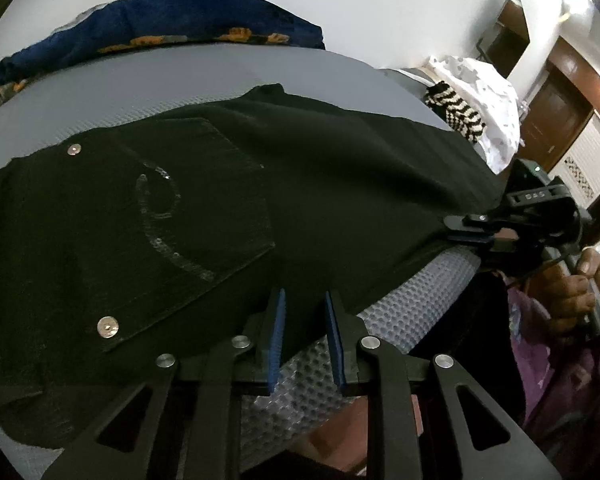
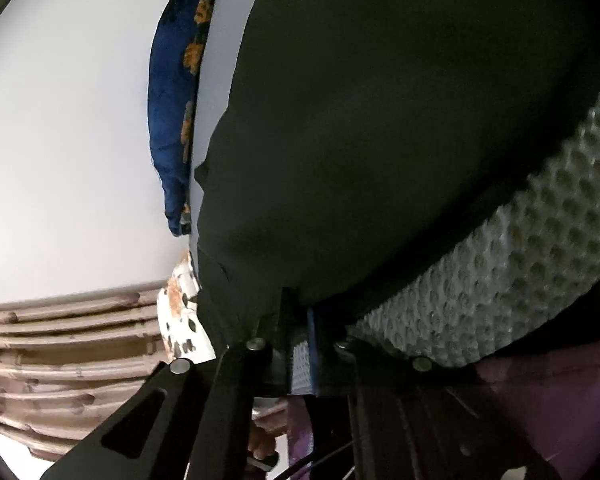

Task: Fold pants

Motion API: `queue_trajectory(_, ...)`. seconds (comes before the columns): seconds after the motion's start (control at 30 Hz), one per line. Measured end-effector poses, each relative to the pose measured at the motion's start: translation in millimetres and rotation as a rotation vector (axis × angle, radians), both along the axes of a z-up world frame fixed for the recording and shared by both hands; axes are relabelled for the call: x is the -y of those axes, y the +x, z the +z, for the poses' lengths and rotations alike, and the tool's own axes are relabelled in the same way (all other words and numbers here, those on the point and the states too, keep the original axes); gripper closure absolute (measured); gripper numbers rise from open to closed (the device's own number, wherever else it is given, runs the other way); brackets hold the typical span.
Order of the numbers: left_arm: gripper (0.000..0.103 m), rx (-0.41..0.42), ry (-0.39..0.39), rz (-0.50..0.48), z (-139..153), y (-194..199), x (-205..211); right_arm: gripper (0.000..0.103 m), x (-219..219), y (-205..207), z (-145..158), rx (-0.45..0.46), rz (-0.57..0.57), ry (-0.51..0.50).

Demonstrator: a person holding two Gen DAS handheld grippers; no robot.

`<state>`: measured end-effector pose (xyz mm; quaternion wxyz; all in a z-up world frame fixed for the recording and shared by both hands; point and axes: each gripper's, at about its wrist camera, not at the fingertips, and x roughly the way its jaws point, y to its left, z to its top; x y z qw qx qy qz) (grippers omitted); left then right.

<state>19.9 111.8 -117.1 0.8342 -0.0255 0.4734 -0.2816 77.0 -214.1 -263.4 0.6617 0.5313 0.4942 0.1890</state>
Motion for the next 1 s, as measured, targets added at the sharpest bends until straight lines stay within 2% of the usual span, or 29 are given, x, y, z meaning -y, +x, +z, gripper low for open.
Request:
queue_trajectory(0.23, 0.08, 0.011, 0.035, 0.034, 1, -7, -24, 0.101, 2, -7, -3, -0.014, 0.019, -0.016)
queue_trajectory(0.33, 0.086, 0.009, 0.033, 0.047, 1, -9, -35, 0.102, 2, -6, -5, -0.027, 0.022, -0.002)
queue_trajectory(0.4, 0.087, 0.005, 0.018, 0.056, 1, -10, -41, 0.099, 2, -6, -6, -0.043, 0.029, 0.027)
queue_trajectory(0.43, 0.087, 0.002, 0.013, 0.059, 1, -10, -41, 0.094, 4, -5, -6, -0.054, 0.047, 0.051)
queue_trajectory(0.5, 0.087, 0.008, 0.033, 0.047, 4, -12, -39, 0.076, 5, -5, 1, -0.074, 0.117, 0.062)
queue_trajectory(0.53, 0.087, 0.016, 0.049, 0.036, 6, -14, -37, 0.058, 3, -6, 10, -0.088, 0.191, 0.057)
queue_trajectory(0.57, 0.087, 0.023, 0.069, 0.027, 8, -16, -35, 0.057, 2, -7, 19, -0.074, 0.236, 0.064)
queue_trajectory(0.63, 0.087, 0.027, 0.092, 0.008, 14, -21, -31, 0.057, 1, -5, 58, 0.04, 0.34, 0.051)
queue_trajectory(0.67, 0.087, 0.038, 0.098, 0.0, 20, -26, -30, 0.057, 1, 0, 80, 0.104, 0.368, 0.001)
queue_trajectory(0.7, 0.087, 0.056, 0.101, -0.001, 25, -29, -28, 0.056, 1, 6, 101, 0.174, 0.387, -0.073)
queue_trajectory(0.73, 0.087, 0.08, 0.103, 0.004, 32, -32, -27, 0.054, -1, 16, 127, 0.273, 0.407, -0.194)
queue_trajectory(0.8, 0.084, 0.124, 0.094, 0.037, 43, -34, -27, 0.052, -9, 35, 156, 0.429, 0.43, -0.392)
queue_trajectory(0.83, 0.078, 0.146, 0.097, 0.066, 47, -33, -28, 0.052, -18, 51, 166, 0.513, 0.458, -0.505)
queue_trajectory(0.87, 0.067, 0.169, 0.11, 0.107, 48, -30, -31, 0.052, -27, 65, 168, 0.55, 0.495, -0.564)
queue_trajectory(0.9, 0.062, 0.185, 0.128, 0.147, 49, -27, -33, 0.052, -36, 80, 167, 0.571, 0.538, -0.597)
queue_trajectory(0.93, 0.056, 0.202, 0.151, 0.195, 49, -24, -38, 0.058, -49, 102, 164, 0.59, 0.59, -0.594)
queue_trajectory(1.0, 0.055, 0.223, 0.176, 0.293, 50, -17, -52, 0.065, -67, 129, 160, 0.609, 0.652, -0.589)
